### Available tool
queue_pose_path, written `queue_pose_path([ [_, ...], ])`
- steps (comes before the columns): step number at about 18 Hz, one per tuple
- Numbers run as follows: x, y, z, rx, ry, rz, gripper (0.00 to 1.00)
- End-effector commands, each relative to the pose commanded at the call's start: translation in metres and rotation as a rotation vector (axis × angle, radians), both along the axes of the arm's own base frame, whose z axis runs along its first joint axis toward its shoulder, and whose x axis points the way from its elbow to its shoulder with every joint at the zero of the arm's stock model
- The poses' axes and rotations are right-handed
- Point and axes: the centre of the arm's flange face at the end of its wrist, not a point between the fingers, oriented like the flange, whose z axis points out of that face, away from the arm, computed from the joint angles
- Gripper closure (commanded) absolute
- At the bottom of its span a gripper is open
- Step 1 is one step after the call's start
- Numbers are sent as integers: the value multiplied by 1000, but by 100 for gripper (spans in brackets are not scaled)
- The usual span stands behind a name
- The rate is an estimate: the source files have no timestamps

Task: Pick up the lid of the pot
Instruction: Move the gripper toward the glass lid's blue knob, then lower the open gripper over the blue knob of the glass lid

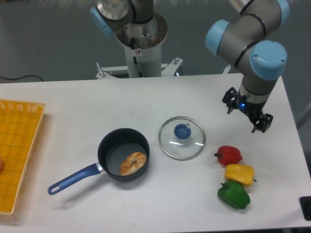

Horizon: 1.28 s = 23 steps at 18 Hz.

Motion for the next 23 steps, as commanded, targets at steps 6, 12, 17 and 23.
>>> queue_pose_path([
  [6, 13, 0, -15, -10, -30, 175, 0],
  [12, 37, 13, -17, -7, -35, 93, 0],
  [17, 70, 37, -36, -26, -67, -59, 0],
  [23, 96, 37, -47, -39, -87, -274, 0],
])
